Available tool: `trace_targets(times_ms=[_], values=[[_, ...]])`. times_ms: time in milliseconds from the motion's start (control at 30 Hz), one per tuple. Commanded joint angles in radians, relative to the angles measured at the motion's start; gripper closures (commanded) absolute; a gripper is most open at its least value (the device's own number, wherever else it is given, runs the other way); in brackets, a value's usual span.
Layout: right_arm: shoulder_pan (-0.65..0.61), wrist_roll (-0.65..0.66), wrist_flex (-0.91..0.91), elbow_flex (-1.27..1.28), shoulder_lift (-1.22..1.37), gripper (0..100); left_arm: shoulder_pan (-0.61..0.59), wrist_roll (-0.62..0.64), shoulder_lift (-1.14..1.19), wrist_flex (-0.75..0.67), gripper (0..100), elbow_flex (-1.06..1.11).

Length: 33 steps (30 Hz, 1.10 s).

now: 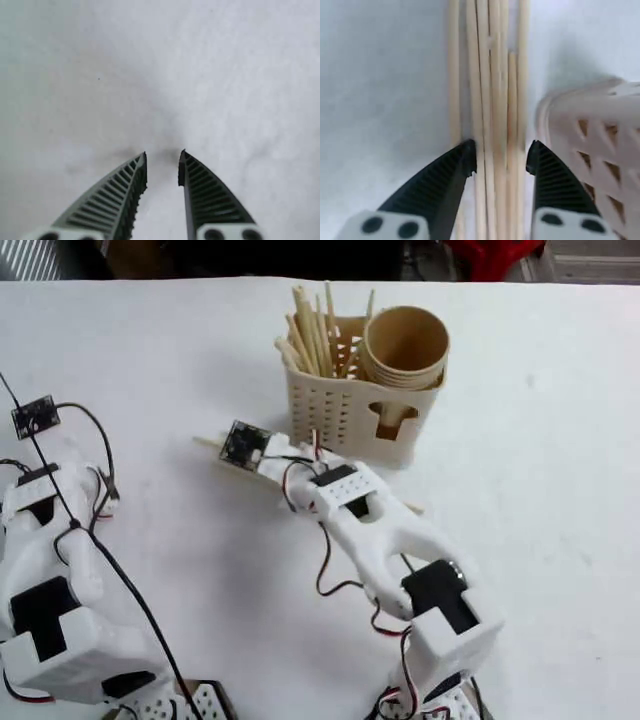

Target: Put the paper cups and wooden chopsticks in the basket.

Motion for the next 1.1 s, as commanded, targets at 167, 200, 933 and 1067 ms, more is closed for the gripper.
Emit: trace_targets(times_ms=[167, 200, 933, 1067], values=[[-0.002, 0.017, 0.245, -0.069, -0.015, 90.0, 0.015, 0.006, -0.005, -0.017, 88, -0.005], [-0.012, 0.018, 0.303, -0.087, -0.016, 91.3, 0.015, 0.006, -0.005, -0.017, 88, -0.005], [-0.088, -0.069, 0.622, -0.120, -0.389, 93.2, 0.015, 0.006, -0.005, -0.017, 88, -0.005], [-0.019, -0.129, 0.453, -0.066, -0.377, 93.6, 0.015, 0.006, -0.005, -0.017, 88, -0.005]])
